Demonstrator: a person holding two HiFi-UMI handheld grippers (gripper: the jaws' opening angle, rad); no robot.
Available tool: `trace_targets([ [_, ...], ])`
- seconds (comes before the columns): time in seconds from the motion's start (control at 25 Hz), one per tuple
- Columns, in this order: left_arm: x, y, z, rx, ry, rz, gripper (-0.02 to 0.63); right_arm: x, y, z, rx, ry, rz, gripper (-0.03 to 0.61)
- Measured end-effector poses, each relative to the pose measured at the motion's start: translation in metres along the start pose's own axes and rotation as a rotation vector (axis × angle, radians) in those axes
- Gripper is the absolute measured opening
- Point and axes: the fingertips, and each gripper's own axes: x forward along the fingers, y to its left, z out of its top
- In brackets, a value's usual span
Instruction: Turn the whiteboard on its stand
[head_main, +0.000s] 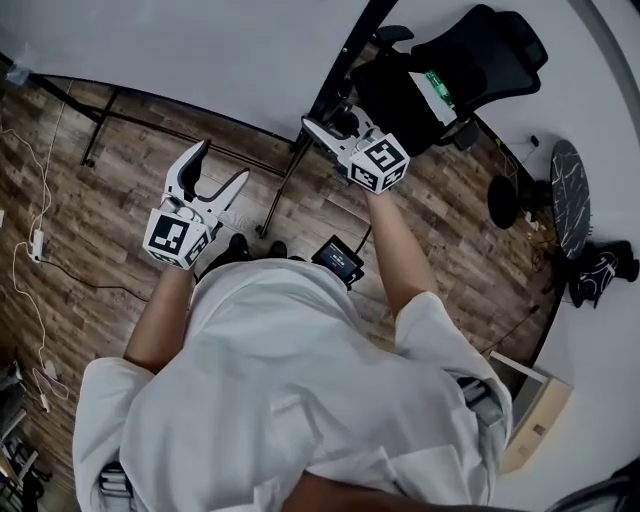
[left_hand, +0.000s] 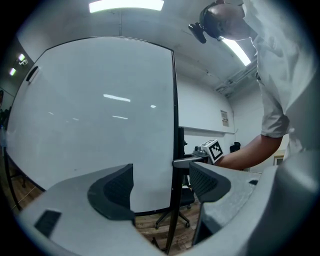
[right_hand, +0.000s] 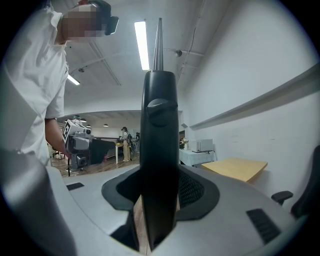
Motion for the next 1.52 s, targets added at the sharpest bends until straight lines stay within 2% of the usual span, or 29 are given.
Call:
trace_targets([
  [0.64,0.019,-0.020,-0.006,-0.020,0.016,-0.145,0.356,-0.027,-0.003,-0.003,0.016,-0.023,-0.032,0.179],
  [0.96,0.034,-0.038,0.000,-0.016,-0.002,-0.167,0.355,-0.050,-0.002,-0.007,0.011,-0.026,-0.028,0.179],
  [1.52,0.032,-0.082,-0.003,-0.020,0.008,-0.183,0.356,-0.094,0.003,-0.009,0.023,-0.048,-0.050,0.179],
])
